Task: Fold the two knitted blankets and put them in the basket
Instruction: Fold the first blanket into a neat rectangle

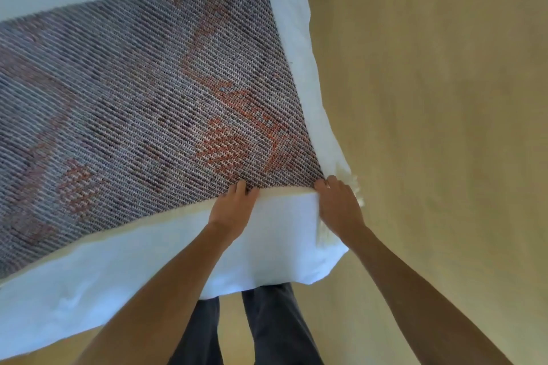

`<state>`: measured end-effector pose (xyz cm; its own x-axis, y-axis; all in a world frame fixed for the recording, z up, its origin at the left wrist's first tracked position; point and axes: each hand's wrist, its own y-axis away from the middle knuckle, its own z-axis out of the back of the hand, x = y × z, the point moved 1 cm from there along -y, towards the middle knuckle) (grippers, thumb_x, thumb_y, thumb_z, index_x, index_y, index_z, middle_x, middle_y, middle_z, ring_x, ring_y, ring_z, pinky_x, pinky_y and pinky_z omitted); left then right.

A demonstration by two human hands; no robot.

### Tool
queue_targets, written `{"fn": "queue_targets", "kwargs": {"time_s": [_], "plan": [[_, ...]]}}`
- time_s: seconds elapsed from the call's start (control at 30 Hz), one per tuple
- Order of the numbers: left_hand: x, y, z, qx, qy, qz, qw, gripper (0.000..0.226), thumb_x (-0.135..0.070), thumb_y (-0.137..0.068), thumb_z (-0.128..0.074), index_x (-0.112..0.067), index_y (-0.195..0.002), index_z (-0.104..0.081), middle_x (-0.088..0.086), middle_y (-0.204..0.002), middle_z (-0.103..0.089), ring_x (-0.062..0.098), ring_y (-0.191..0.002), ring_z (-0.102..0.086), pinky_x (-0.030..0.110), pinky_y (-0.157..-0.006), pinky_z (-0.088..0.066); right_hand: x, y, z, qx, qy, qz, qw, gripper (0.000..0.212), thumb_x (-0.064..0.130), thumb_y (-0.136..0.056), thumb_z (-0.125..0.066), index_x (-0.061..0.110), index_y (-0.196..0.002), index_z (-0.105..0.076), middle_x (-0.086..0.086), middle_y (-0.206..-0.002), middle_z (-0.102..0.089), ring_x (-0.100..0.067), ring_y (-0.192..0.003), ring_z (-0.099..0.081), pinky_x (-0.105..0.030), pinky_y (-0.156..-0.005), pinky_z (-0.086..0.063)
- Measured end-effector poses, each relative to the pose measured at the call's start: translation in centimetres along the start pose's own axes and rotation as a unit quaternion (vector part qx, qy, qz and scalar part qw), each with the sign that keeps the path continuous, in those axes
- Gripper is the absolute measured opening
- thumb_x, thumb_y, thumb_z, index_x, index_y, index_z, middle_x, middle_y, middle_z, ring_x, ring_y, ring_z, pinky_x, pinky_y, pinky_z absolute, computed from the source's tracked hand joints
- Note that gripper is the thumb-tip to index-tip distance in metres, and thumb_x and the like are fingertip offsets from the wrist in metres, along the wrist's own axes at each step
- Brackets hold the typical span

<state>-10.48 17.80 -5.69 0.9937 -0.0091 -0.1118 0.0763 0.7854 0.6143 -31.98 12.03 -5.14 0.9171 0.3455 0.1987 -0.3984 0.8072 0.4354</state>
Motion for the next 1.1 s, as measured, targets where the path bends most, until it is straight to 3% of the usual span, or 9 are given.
{"fn": "queue_targets", "kwargs": {"time_s": [0.13,0.3,0.47,0.6,0.7,0.83,0.9,1.0,1.1], "plan": [[-0.2,-0.1,0.0,-0.002,0.010,0.005,1.000,0.038,-0.008,-0.086,-0.047,-0.014,-0.123,-0.041,0.008,-0.114,-0.043,0.024,-0.101,-0.046,0.034,-0.079,-0.043,-0.5,-0.5,-0.3,0.032,-0.063,-0.028,0.997,0.027,0.010,-0.088,-0.048,0.004,-0.115,-0.053,-0.016,-0.110,-0.051,-0.032,-0.092,-0.054,-0.042,-0.076,-0.050],[-0.7,-1.8,2.5,-0.025,0.076,0.027,0.996,0.028,-0.018,-0.091,-0.043,-0.011,-0.117,-0.040,0.009,-0.110,-0.047,0.024,-0.097,-0.047,0.034,-0.075,-0.047,-0.6,-3.0,0.5,-0.025,-0.192,-0.125,0.973,0.035,0.022,-0.092,-0.051,0.003,-0.121,-0.050,-0.017,-0.111,-0.055,-0.033,-0.100,-0.053,-0.044,-0.081,-0.047],[-1.5,-4.2,6.0,-0.023,0.231,0.092,0.968,0.020,-0.016,-0.091,-0.041,-0.008,-0.110,-0.043,0.009,-0.105,-0.047,0.024,-0.095,-0.047,0.037,-0.076,-0.045,1.1,-5.5,1.3,0.048,-0.366,-0.238,0.898,0.026,0.015,-0.081,-0.058,0.011,-0.106,-0.051,-0.002,-0.087,-0.059,-0.016,-0.071,-0.055,-0.024,-0.052,-0.036],[-1.5,-5.8,8.9,-0.067,0.299,0.093,0.947,0.015,-0.021,-0.094,-0.038,-0.009,-0.101,-0.044,0.007,-0.094,-0.050,0.019,-0.077,-0.046,0.032,-0.063,-0.038,3.9,-5.1,2.3,0.003,-0.354,-0.201,0.914,0.015,0.012,-0.079,-0.058,0.010,-0.089,-0.047,0.000,-0.068,-0.054,-0.020,-0.058,-0.051,-0.025,-0.044,-0.034],[-0.9,-6.9,11.1,-0.086,0.328,0.099,0.935,0.021,-0.029,-0.097,-0.037,-0.010,-0.101,-0.044,0.008,-0.098,-0.050,0.021,-0.078,-0.048,0.034,-0.064,-0.039,7.4,-4.2,3.0,-0.028,-0.334,-0.156,0.929,0.018,0.011,-0.080,-0.056,0.013,-0.088,-0.040,0.003,-0.062,-0.049,-0.024,-0.055,-0.051,-0.026,-0.042,-0.029],[0.7,-7.5,13.7,-0.103,0.341,0.117,0.927,0.037,-0.033,-0.098,-0.038,-0.005,-0.121,-0.041,0.015,-0.118,-0.048,0.027,-0.093,-0.053,0.042,-0.076,-0.050,13.2,-3.1,3.6,-0.044,-0.267,-0.083,0.959,0.038,0.013,-0.082,-0.053,0.009,-0.119,-0.044,-0.005,-0.087,-0.061,-0.029,-0.076,-0.062,-0.030,-0.053,-0.041],[2.3,-7.6,14.8,-0.113,0.343,0.124,0.924,0.043,-0.030,-0.099,-0.038,-0.002,-0.132,-0.034,0.018,-0.127,-0.045,0.029,-0.101,-0.054,0.044,-0.084,-0.052,16.1,-2.7,3.6,-0.052,-0.253,-0.051,0.965,0.035,0.012,-0.082,-0.053,0.008,-0.116,-0.045,-0.010,-0.099,-0.062,-0.030,-0.080,-0.062,-0.034,-0.056,-0.044],[5.9,-7.4,15.9,-0.165,0.364,0.141,0.906,0.029,-0.017,-0.099,-0.037,-0.002,-0.125,-0.039,0.013,-0.105,-0.053,0.018,-0.074,-0.053,0.029,-0.056,-0.048,19.9,-2.2,3.2,-0.046,-0.245,-0.019,0.968,0.022,0.010,-0.083,-0.053,0.008,-0.103,-0.045,-0.008,-0.087,-0.059,-0.027,-0.075,-0.062,-0.029,-0.052,-0.036],[10.3,-6.4,15.7,-0.194,0.397,0.178,0.879,0.027,-0.009,-0.099,-0.036,-0.003,-0.124,-0.041,0.003,-0.079,-0.050,0.011,-0.056,-0.047,0.019,-0.040,-0.033,23.5,-2.0,2.7,-0.033,-0.250,-0.012,0.968,0.023,0.012,-0.085,-0.051,0.009,-0.106,-0.044,-0.007,-0.088,-0.058,-0.025,-0.076,-0.061,-0.032,-0.053,-0.044]]}}
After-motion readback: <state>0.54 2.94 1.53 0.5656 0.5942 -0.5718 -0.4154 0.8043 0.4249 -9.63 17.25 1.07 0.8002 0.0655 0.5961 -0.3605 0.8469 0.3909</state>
